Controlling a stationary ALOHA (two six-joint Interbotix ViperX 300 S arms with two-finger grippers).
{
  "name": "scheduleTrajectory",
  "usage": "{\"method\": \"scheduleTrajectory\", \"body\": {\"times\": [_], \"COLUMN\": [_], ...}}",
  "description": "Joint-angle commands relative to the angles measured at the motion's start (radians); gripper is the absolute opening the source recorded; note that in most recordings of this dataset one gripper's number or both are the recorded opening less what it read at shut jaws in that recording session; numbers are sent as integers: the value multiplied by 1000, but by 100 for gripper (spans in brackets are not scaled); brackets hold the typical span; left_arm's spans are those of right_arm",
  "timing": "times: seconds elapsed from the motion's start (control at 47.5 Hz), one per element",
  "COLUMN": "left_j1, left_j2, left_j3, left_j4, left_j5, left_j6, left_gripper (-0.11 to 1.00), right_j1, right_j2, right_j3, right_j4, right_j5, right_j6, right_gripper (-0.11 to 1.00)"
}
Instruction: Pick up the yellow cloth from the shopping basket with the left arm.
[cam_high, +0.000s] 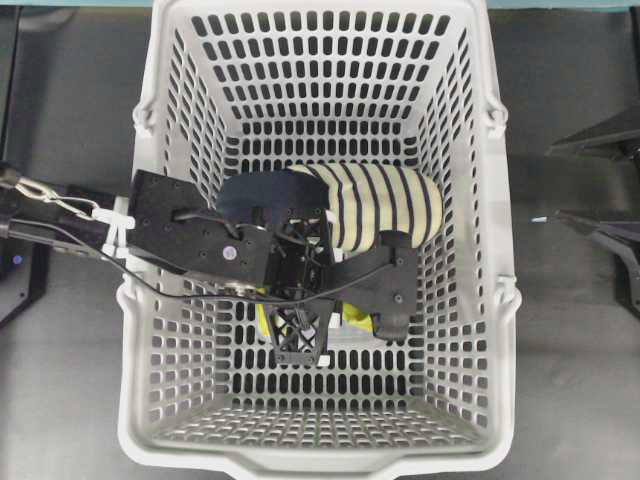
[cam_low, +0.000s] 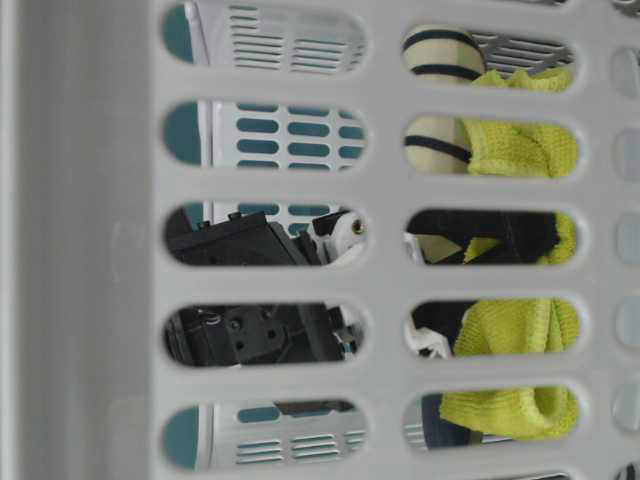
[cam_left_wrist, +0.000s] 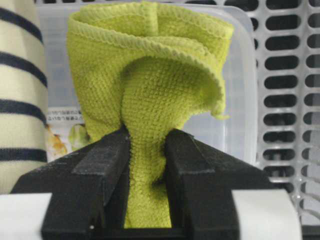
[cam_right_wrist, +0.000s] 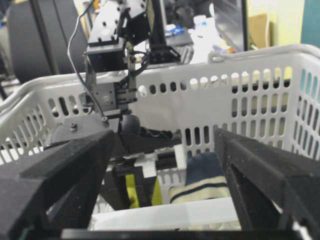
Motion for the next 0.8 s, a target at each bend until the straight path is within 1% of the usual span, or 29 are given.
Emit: {"method": "scheduleTrajectory", "body": {"times": [0.0, 0.105, 0.211, 0.463, 0.569, 0.632, 0.779], "left_j1": [-6, -6, -8, -8, -5, -2, 2], "left_j2": [-34, -71, -110, -164, -158, -147, -138], "left_j3": [-21, -69, -156, -457, -545, -560, -571], "left_j4": [3, 3, 3, 3, 3, 3, 3], "left_j5": [11, 51, 146, 400, 502, 531, 518], "left_j6": [2, 2, 2, 5, 14, 25, 35], "left_gripper": [17, 17, 17, 17, 17, 17, 17], "right_j1": [-5, -5, -6, -5, -5, -5, -6], "right_j2": [0, -3, -6, -12, -14, -15, -18], "right_j3": [-6, -5, -5, 2, 2, 2, 2], "right_j4": [0, 0, 0, 0, 0, 0, 0], "right_j5": [-3, -2, -2, 2, 2, 2, 2], "right_j6": [-2, -2, -2, -2, -2, -2, -2], "right_gripper": [77, 77, 77, 77, 77, 77, 77]}}
